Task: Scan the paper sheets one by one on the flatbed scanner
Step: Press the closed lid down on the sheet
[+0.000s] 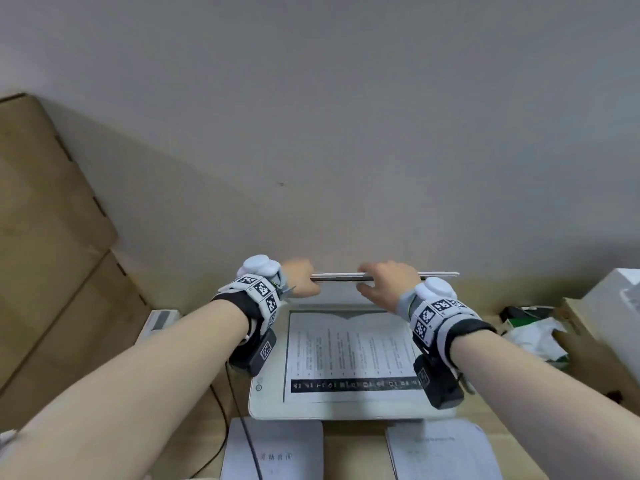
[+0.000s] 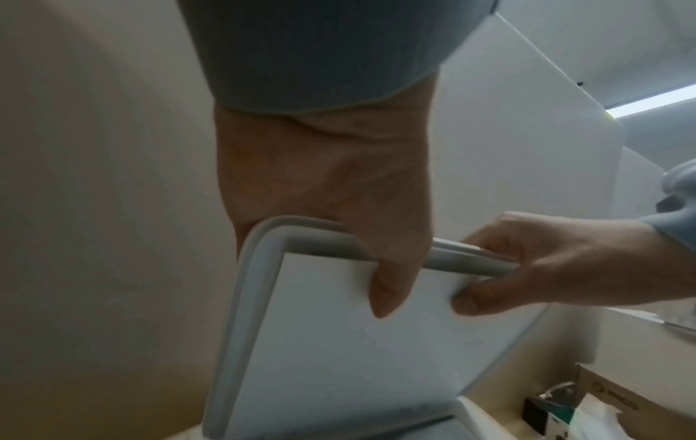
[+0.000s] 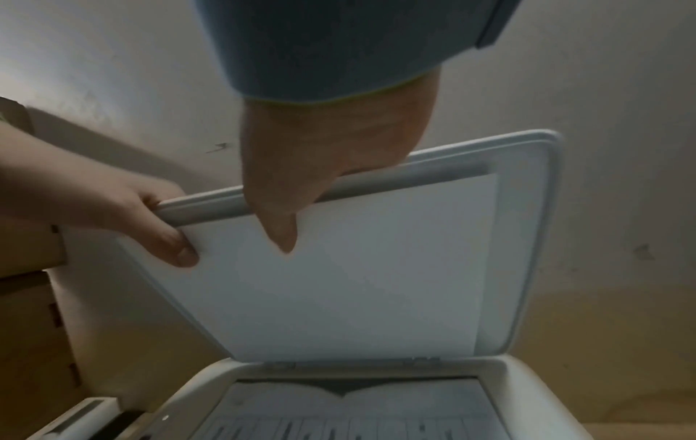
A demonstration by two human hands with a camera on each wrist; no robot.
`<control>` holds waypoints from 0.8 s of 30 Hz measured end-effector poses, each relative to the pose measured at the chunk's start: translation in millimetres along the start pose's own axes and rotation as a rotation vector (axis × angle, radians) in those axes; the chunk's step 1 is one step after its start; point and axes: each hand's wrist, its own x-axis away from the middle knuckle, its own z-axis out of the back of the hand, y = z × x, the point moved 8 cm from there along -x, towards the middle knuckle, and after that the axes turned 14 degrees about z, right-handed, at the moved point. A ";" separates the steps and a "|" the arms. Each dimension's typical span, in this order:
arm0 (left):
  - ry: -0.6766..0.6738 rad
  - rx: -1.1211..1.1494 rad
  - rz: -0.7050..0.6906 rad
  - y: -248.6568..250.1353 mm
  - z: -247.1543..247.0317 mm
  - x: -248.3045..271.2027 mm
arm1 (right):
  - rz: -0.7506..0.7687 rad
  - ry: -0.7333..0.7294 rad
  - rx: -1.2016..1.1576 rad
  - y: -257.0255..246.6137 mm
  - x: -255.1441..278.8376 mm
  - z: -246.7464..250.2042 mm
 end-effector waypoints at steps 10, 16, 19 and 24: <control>-0.164 -0.170 -0.169 -4.5 -161.3 50.0 | 0.173 -0.399 -0.112 -57.4 70.6 -136.0; -0.140 -0.122 -0.154 -18.6 -235.4 57.7 | 0.084 -0.306 -0.242 -67.0 92.7 -177.4; -0.077 -0.075 -0.138 -18.8 -239.6 59.7 | 0.089 -0.170 -0.217 -65.6 87.8 -183.0; -0.038 0.220 -0.119 -39.4 -217.7 61.3 | 0.145 -0.041 -0.205 -71.9 58.3 -188.1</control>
